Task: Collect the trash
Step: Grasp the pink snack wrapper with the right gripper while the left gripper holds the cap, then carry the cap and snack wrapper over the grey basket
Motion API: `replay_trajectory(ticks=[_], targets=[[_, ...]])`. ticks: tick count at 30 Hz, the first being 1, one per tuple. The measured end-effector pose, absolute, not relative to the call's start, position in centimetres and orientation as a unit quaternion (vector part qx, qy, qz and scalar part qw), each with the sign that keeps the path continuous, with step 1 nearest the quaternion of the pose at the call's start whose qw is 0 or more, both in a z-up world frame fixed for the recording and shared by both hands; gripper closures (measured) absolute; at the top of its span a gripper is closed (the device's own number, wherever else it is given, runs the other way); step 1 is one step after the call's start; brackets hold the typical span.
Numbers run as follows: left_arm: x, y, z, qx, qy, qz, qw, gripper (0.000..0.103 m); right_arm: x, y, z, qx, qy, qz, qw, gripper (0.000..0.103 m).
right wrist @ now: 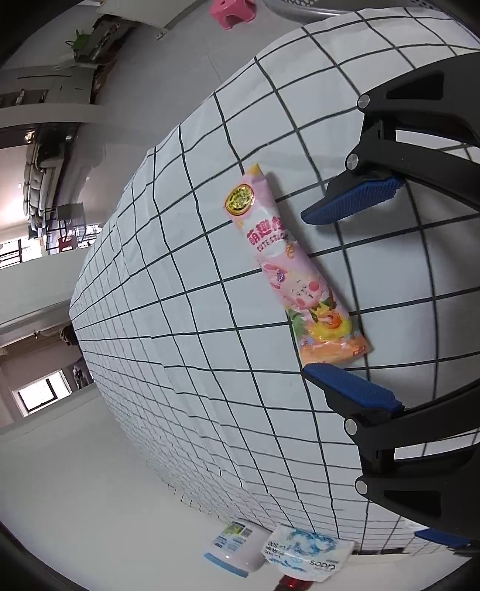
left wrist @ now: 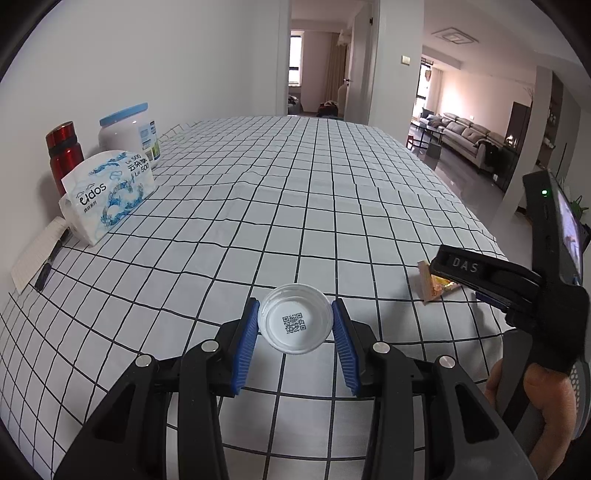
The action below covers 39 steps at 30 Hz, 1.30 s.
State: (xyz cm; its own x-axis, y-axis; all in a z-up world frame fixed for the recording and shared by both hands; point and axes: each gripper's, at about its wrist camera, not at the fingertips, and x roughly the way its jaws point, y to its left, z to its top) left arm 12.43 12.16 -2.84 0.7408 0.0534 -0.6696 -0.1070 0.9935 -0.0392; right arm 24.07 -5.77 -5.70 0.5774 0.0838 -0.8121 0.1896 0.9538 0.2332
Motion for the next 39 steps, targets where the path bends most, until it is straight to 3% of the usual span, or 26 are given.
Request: replay_trajectory(ticks=[5,12,19,25,39], targets=[[12.4,12.2,-2.9,-0.039,0.358,0.042,0.932,0.064,24.5,-4.8,-5.8,0.120,0.454,-0.042,0.882,0.030],[12.4,12.3,-3.0,-0.039,0.359,0.042,0.932,0.064,24.1,-3.7,-5.8,0.098,0.452,-0.025,0.886,0.067],[12.2,12.0,-3.0,-0.036,0.356,0.038,0.933,0.064,22.6,-2.7,-5.3,0.085,0.449,0.001,0.889,0.087],[11.7,11.5,-2.7,-0.032,0.351,0.033,0.935,0.064,20.6,-3.0,-4.7,0.081,0.439,0.015,0.895,0.092],[11.3,9.5,-2.7,0.000,0.340,0.009,0.941,0.064,11.6,-9.2,-2.6,0.076,0.410,0.016,0.909,0.092]])
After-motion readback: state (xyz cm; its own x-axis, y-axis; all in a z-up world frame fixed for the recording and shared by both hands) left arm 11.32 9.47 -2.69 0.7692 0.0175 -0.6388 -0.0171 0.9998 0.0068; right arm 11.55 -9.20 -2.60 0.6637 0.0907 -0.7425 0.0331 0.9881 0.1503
